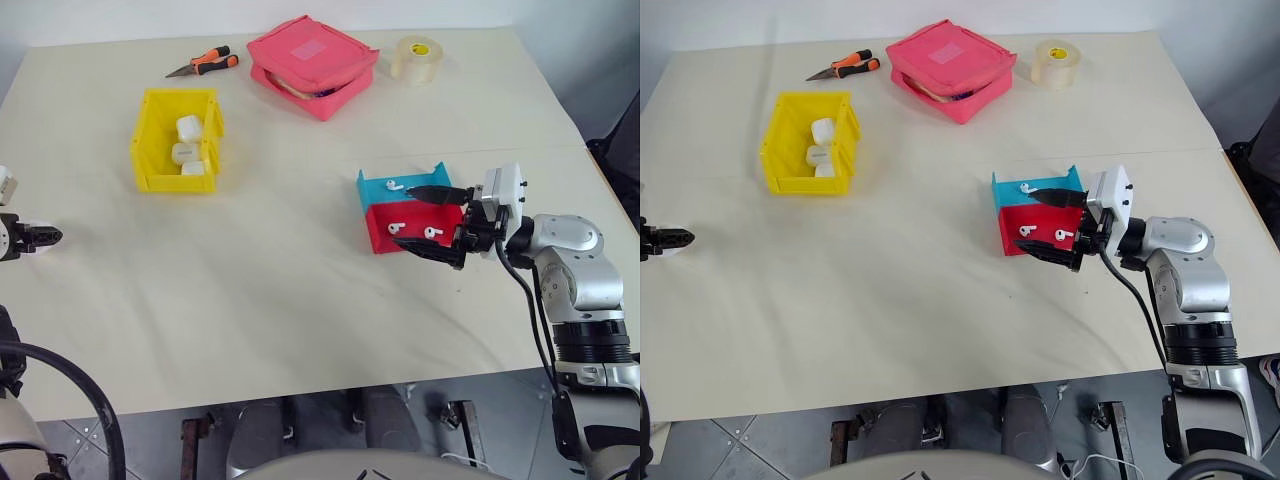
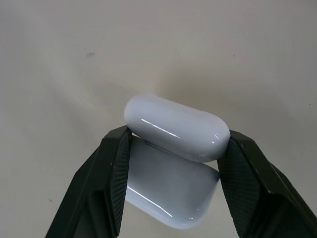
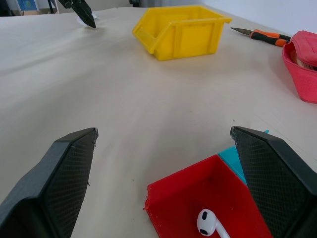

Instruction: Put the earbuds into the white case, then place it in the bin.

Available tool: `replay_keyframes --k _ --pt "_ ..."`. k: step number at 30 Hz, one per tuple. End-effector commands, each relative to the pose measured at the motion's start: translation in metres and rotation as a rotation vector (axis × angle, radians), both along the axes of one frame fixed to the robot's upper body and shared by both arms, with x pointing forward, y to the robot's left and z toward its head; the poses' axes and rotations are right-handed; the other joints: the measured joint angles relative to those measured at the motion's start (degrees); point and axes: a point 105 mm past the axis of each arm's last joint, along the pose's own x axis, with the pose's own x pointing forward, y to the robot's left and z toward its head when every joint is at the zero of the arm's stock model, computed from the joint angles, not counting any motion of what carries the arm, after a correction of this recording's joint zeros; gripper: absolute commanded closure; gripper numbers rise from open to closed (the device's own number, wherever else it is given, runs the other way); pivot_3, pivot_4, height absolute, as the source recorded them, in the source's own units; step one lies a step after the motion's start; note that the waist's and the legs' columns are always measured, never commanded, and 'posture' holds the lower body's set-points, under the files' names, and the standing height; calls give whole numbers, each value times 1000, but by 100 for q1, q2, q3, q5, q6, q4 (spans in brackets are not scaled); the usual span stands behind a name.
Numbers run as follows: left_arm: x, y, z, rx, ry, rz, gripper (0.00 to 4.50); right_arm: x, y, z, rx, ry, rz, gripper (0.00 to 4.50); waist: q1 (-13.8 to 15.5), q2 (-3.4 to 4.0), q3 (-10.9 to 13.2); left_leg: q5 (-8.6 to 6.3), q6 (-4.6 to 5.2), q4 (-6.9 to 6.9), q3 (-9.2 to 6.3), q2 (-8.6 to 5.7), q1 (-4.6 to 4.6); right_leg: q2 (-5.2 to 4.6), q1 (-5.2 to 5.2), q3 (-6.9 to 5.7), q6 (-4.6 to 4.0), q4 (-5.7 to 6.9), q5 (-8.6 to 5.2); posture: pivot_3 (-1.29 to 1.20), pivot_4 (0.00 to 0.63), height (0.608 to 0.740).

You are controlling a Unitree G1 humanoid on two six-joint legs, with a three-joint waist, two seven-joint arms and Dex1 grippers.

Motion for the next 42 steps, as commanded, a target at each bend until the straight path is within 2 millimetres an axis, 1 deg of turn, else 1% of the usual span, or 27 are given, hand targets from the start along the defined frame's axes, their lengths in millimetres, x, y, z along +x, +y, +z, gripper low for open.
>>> replay_keyframes --k 1,4,6,9,11,13,17,22,23,25,27,29,32,36,40,42 --pt "-13 9 2 -4 32 22 2234 -1 -2 12 -2 -61 -1 0 -2 0 0 0 0 0 0 0 0 0 0 0 0 0 0 0 150 740" --pt "-15 10 0 14 39 -1 2234 0 -2 12 -5 -61 1 0 -5 0 0 0 0 0 0 0 0 0 0 0 0 0 0 0 150 740" --pt "-17 10 -5 33 61 -32 2234 0 -2 11 -7 -60 2 0 -6 0 0 0 0 0 1 1 0 0 -1 0 0 0 0 0 150 740" --pt "-15 9 -8 67 64 -73 2234 0 -1 11 -9 -59 4 0 -3 0 0 0 0 0 1 2 3 0 0 2 0 3 0 0 150 740" --pt "-13 5 -10 56 66 -89 2234 1 -2 10 -10 -57 4 0 1 0 0 0 0 0 2 3 4 0 0 4 0 4 0 0 150 740" --pt "-11 -8 -18 18 101 -144 2234 1 -1 10 -12 -55 3 0 3 0 0 0 0 1 2 3 5 -1 0 5 0 7 0 0 150 740" --pt "-6 -30 -33 -18 161 -184 2234 1 -2 9 -16 -53 0 0 16 11 -2 0 1 1 5 -2 7 -10 0 10 0 13 0 0 150 740" --pt "-6 -79 -39 -48 167 -272 2234 -1 -3 9 -20 -50 -5 0 40 72 -22 -4 14 3 5 -14 20 -25 7 27 2 27 1 0 150 740" --pt "-7 -86 -40 -52 165 -276 2234 -1 -3 9 -20 -49 -5 0 55 77 -23 -3 16 4 4 -14 21 -25 8 27 2 29 1 0 150 740" --pt "-10 -93 -44 -56 166 -257 2234 -1 -3 9 -21 -48 -4 0 103 93 -30 -2 17 6 4 -14 22 -25 9 28 2 30 1 0 150 740" --pt "-12 -98 -50 -60 169 -226 1531 0 -2 9 -21 -47 -1 0 169 105 -37 -1 19 9 5 -14 26 -25 11 31 2 32 1 0 150 740" --pt "-14 -102 -55 -70 176 -220 937 1 -1 9 -23 -47 3 0 208 108 -39 0 20 13 4 -14 26 -25 13 32 3 35 2 0 150 740" --pt "-15 -105 -56 -83 174 -211 44 3 0 9 -27 -47 9 0 214 112 -42 0 20 14 4 -16 27 -25 15 35 6 33 3 0 150 740" --pt "-16 -106 -50 -89 162 -204 44 5 1 10 -30 -50 14 0 222 114 -43 0 20 14 4 -15 27 -25 14 35 6 33 3 0 150 740" --pt "-24 -95 -38 -90 166 -174 44 5 1 11 -33 -52 17 0 182 112 -42 0 20 14 5 -13 24 -23 12 35 5 31 3 0 150 740" --pt "-31 -92 -33 -82 197 -195 44 5 1 10 -36 -50 19 0 150 105 -37 -1 19 12 5 -11 22 -20 9 35 5 29 3 0 150 740"
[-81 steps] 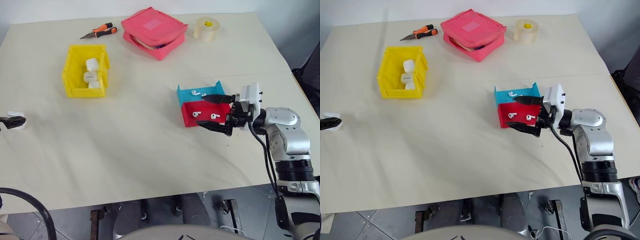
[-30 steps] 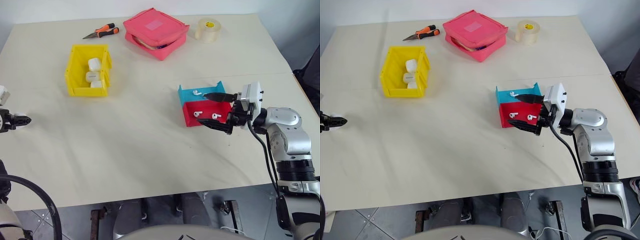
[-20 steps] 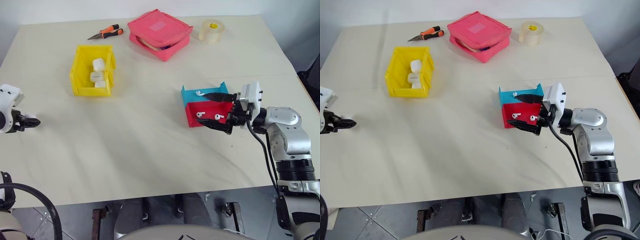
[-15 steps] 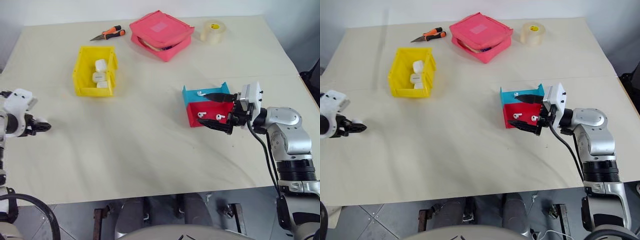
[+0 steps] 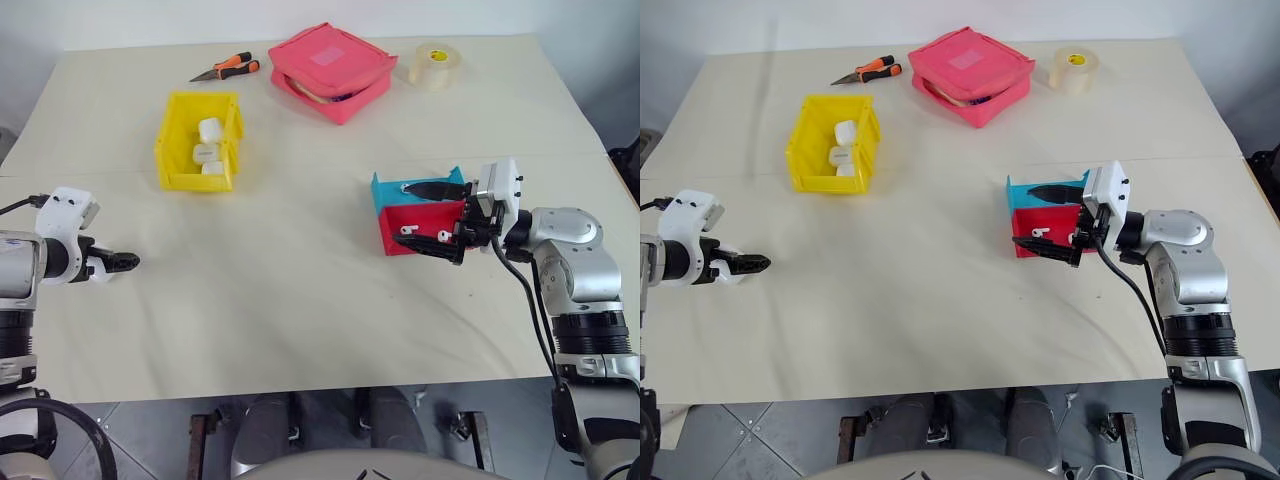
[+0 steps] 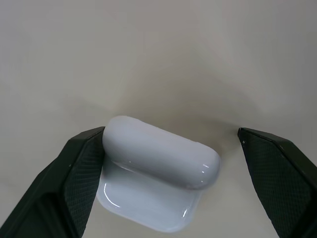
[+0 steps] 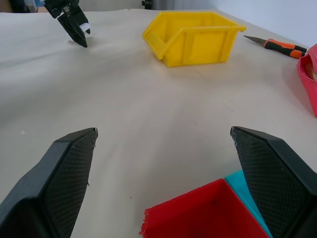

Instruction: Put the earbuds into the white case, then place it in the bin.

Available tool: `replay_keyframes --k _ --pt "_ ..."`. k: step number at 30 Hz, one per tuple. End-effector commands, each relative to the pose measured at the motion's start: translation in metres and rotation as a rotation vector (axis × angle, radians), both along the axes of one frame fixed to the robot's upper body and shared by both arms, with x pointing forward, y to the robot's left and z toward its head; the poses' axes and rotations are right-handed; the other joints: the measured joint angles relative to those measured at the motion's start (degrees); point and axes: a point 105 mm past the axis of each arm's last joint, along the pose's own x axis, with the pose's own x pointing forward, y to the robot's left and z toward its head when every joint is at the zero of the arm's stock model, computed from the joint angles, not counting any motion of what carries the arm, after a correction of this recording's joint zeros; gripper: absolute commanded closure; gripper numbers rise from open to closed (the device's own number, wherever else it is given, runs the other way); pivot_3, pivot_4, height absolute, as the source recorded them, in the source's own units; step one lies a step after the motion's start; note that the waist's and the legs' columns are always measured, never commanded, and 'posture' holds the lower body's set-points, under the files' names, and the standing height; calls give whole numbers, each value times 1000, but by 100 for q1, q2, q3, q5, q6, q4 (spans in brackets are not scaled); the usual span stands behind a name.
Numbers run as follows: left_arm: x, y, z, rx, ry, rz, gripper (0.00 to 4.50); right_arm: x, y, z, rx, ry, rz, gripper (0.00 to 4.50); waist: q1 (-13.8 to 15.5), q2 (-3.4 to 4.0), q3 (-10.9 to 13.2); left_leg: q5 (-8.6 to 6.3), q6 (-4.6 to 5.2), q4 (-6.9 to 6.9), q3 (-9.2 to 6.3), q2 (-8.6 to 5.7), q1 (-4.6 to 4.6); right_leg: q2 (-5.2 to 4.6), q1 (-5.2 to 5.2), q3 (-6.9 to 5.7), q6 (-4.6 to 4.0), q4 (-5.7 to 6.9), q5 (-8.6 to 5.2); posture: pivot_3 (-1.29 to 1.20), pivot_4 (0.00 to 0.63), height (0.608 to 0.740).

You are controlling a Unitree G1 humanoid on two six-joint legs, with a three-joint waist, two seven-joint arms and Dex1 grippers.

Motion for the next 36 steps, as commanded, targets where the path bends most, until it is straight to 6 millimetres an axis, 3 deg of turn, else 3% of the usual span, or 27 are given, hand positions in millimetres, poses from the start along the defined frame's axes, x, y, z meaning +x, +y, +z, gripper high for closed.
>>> replay_keyframes --k 1,12,24,36 --pt "-15 3 -2 -2 91 -39 44 -1 0 8 1 -37 12 0 -22 -7 4 0 0 -2 0 1 -3 1 -3 -1 0 0 0 0 150 740" --pt "-31 13 28 89 144 -169 44 0 -1 7 -2 -38 14 0 -135 -54 32 -2 -3 -9 3 6 -13 4 -14 -3 -5 -8 -3 0 150 740" --pt "-48 14 21 12 210 15 44 -2 -1 3 2 -34 11 0 -139 -58 34 -1 -3 -9 3 7 -17 6 -17 -3 -4 -10 -3 0 150 740" --pt "-34 12 13 -15 169 31 44 0 2 4 7 -34 19 0 -136 -61 36 -1 -3 -8 1 7 -18 5 -16 -4 -4 -10 -2 0 150 740"
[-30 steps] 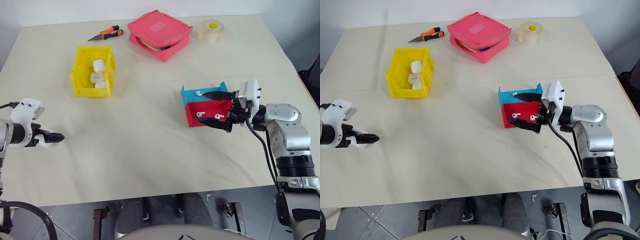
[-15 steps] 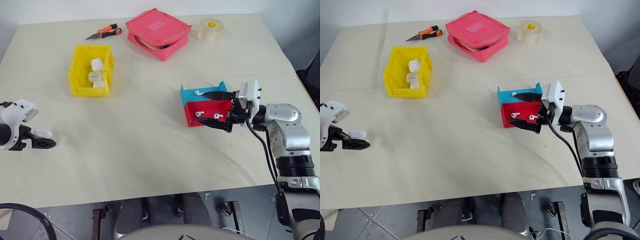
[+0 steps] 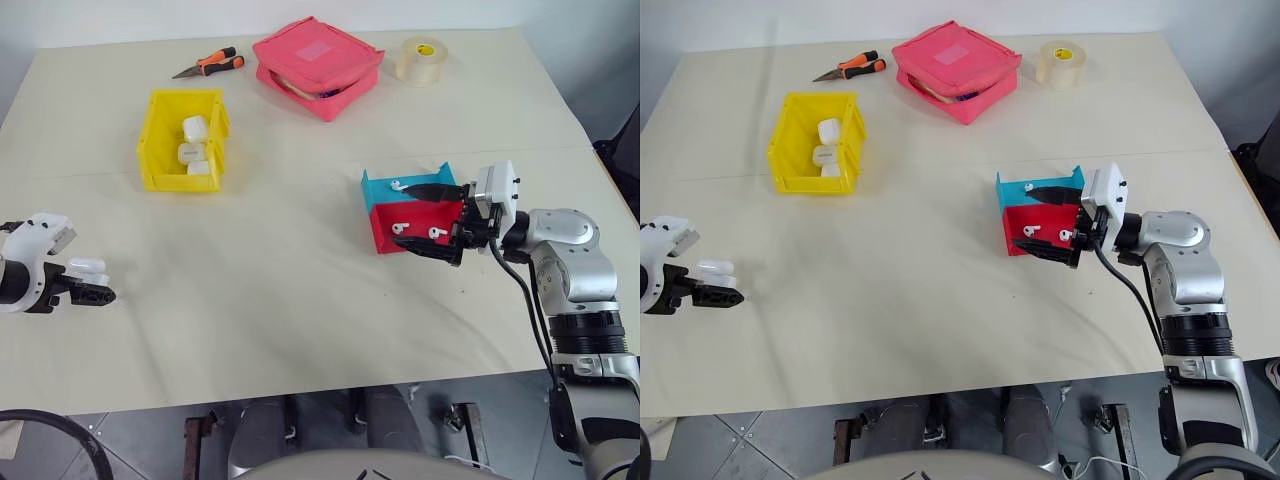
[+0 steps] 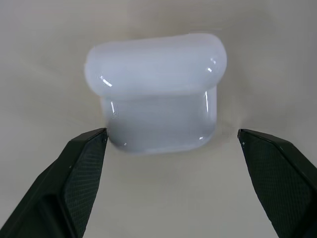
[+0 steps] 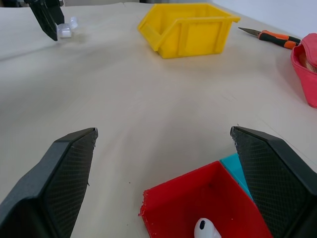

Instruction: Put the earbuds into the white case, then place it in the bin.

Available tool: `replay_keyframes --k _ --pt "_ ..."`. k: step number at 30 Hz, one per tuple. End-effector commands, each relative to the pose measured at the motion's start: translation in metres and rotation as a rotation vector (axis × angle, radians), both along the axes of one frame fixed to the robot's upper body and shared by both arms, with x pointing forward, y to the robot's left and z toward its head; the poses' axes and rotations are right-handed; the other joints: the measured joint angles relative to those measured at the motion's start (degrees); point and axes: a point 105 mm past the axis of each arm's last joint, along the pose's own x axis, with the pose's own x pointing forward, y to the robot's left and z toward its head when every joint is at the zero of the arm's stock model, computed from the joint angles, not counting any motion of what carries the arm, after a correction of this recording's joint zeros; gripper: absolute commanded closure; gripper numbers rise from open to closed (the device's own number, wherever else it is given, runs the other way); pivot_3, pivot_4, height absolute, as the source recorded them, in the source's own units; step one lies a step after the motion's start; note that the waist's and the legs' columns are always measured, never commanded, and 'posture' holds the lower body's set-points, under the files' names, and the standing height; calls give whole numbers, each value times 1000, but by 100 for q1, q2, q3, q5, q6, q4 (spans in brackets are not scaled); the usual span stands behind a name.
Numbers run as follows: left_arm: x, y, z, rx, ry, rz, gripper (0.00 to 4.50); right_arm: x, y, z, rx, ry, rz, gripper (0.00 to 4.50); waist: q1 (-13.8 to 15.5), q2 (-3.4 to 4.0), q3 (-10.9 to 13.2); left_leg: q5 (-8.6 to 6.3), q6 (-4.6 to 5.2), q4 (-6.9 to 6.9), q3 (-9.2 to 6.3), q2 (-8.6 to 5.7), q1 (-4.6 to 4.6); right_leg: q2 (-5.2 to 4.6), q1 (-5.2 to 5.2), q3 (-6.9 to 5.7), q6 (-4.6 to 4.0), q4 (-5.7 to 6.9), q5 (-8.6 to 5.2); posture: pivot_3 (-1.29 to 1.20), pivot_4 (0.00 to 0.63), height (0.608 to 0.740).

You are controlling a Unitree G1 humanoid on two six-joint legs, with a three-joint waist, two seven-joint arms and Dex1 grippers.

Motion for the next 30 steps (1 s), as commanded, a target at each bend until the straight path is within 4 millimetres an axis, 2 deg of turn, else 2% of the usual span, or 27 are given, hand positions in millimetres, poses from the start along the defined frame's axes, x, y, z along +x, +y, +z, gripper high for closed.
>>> replay_keyframes --k 1,7,16,29,30 --pt "5 1 7 9 -31 15 44 -1 1 8 5 -34 11 0 -4 0 0 0 0 0 0 0 0 0 0 0 0 0 0 0 150 740" --pt "6 4 6 2 -27 57 44 -3 -1 10 16 -36 16 0 -5 0 0 0 0 0 0 0 0 1 0 0 0 0 0 0 150 740" --pt "-4 -1 3 -31 6 109 44 -2 -3 10 13 -40 4 0 -5 0 0 0 0 0 0 0 0 1 0 2 0 1 0 0 150 740" --pt "3 2 5 -17 -31 116 44 0 0 10 12 -41 9 0 -2 0 0 0 0 1 0 -1 1 0 0 2 0 1 0 0 150 740" --pt "2 2 4 -22 -28 121 439 -1 -1 10 11 -41 7 0 -2 0 0 0 0 1 0 -1 1 0 0 2 0 2 0 0 150 740"
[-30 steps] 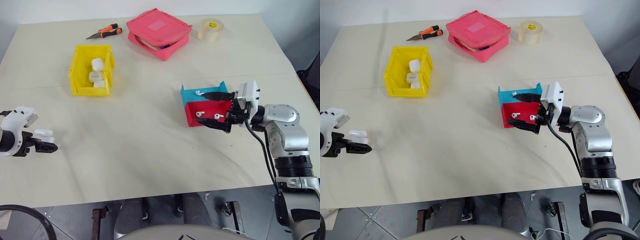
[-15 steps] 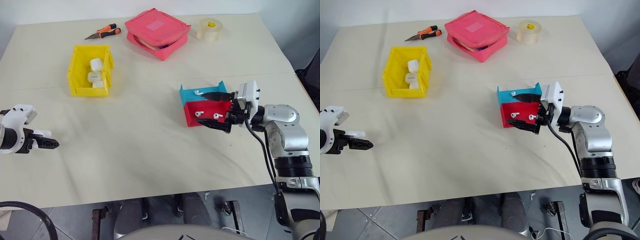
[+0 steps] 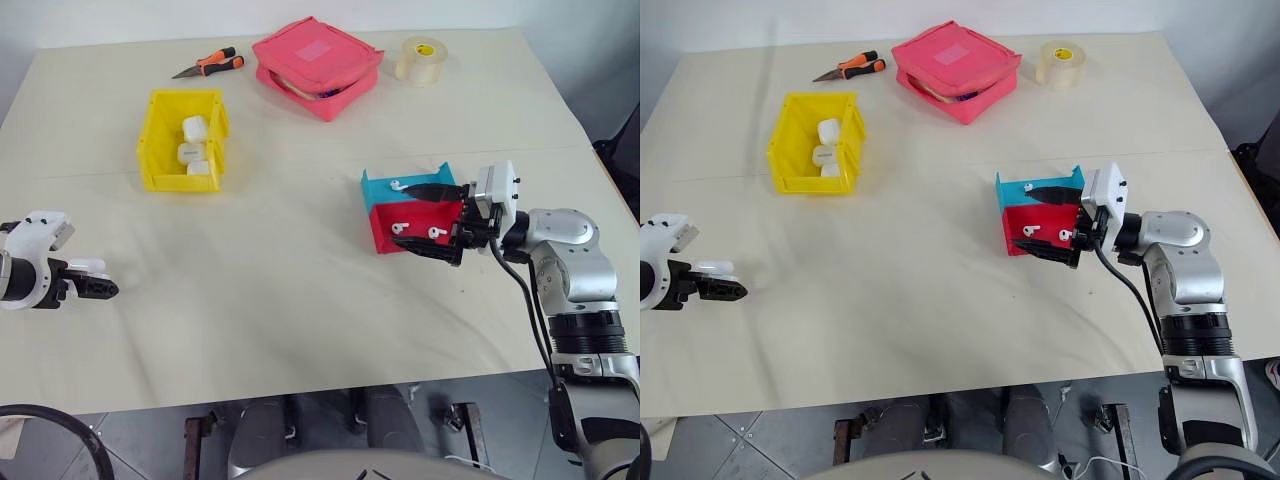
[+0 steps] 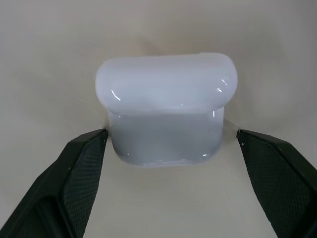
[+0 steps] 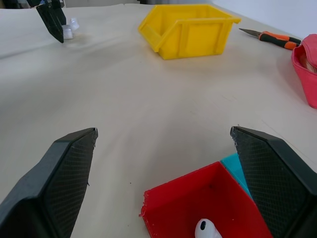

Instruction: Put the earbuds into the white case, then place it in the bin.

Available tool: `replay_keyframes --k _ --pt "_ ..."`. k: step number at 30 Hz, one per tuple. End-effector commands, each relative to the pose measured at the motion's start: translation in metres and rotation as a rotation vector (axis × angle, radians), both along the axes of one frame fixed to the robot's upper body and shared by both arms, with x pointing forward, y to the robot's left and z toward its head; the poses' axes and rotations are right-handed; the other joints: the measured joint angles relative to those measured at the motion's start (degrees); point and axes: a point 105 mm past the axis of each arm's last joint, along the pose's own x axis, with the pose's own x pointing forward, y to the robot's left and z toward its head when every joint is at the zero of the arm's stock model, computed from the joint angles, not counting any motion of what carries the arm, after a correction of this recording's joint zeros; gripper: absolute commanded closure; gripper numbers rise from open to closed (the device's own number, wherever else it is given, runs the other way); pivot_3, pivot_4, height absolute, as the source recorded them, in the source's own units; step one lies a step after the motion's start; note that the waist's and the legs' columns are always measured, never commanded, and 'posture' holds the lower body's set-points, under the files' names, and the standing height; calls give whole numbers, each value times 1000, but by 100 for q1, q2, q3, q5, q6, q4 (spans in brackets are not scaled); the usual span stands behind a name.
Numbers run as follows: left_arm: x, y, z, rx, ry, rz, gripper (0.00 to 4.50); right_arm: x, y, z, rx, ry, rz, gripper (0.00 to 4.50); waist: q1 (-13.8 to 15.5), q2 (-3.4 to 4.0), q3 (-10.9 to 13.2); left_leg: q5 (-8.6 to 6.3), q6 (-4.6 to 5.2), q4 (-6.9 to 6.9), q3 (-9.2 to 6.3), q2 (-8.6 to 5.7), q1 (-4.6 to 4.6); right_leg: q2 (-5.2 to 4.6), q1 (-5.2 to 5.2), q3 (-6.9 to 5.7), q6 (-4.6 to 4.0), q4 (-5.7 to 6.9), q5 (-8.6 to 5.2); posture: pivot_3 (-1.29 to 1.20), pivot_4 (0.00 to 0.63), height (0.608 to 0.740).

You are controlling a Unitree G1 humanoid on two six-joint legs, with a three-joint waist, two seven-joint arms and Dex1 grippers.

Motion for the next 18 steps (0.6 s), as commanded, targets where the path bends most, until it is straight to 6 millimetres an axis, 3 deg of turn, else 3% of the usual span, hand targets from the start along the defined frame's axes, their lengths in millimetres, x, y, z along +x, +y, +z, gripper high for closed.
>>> replay_keyframes --k 1,5,8,11,15,18 --pt "1 1 4 -14 -27 28 641 -1 -1 9 7 -39 2 0 -1 0 0 0 0 0 0 0 0 0 0 0 0 0 0 0 150 740" --pt "-1 -3 2 -33 -20 39 1745 -1 -2 9 5 -40 -2 0 -2 0 0 0 0 0 0 0 0 0 0 0 0 0 0 0 150 740" --pt "2 -5 5 -15 -69 21 1744 -1 -3 10 4 -39 -5 0 -3 0 0 0 0 0 0 0 0 0 0 1 0 0 0 0 150 740" --pt "20 -18 23 5 -252 -82 1744 -3 -4 10 4 -37 -7 0 24 -1 0 0 0 3 -3 0 0 -2 1 0 0 2 0 0 150 740" --pt "39 -62 54 3 -597 -315 1744 -7 -7 9 2 -31 -11 0 24 -3 0 0 0 8 -9 -2 -5 -6 3 -1 2 -1 2 0 150 740" --pt "43 -91 65 -31 -791 -450 1744 -9 -10 10 0 -27 -19 0 11 -3 0 -1 -1 6 -9 -2 -8 -5 3 -3 4 -9 3 0 150 740"
